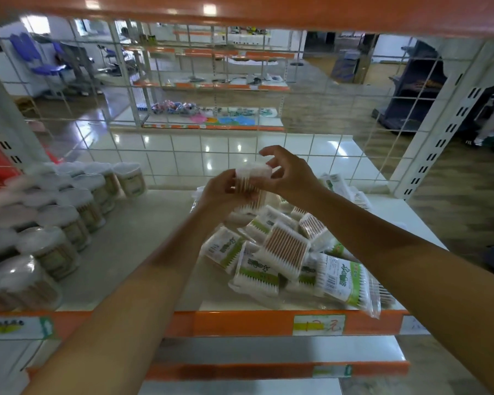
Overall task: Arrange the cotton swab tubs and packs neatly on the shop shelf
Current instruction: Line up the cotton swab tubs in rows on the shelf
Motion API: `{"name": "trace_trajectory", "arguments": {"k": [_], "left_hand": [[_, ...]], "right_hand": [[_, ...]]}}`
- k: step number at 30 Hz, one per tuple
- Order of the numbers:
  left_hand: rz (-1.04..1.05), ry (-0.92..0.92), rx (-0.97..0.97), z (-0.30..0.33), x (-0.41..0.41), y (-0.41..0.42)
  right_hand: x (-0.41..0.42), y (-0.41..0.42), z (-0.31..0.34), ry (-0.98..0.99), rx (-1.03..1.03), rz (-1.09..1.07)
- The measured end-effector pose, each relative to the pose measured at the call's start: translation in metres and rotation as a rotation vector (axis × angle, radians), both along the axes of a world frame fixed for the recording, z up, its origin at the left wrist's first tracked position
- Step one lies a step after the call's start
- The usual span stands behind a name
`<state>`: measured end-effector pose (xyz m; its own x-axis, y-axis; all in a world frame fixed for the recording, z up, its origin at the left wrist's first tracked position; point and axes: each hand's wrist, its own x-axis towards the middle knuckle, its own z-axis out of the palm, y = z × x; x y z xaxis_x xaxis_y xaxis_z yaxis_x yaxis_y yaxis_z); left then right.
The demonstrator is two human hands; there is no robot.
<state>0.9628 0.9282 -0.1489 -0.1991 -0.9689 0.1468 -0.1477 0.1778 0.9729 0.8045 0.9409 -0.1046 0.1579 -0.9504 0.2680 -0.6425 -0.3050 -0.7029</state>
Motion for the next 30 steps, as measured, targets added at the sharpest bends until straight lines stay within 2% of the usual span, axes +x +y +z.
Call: {"name": "trace_trajectory", "arguments": {"k": [5,9,13,16,22,30], "left_hand": [[0.017,-0.1,-0.036,0.017,0.033,-0.007],[0.009,-0.264,-0.089,0.034,0.072,-0.016],[0.034,-0.246,0.011,0.048,0.121,-0.024],[0.089,-0.281,-0.011,0.057,0.159,-0.03],[0.216,-0.422,-0.109,0.064,0.22,-0.039],[0.204,-0.615,-0.166,0.061,0.269,-0.049]], "right_hand": [[0.034,-0.009,0.009,0.038,-0.083,-0.012],[0.069,-0.018,0.016,0.045,-0.143,-0.013],[0.102,-0.031,0.019,0.013,-0.162,-0.025],[0.132,-0.041,0.016,0.002,-0.177,-0.024],[0.186,-0.061,-0.009,0.02,-0.153,-0.013],[0.23,-0.063,-0.062,0.074,-0.132,-0.061]]}}
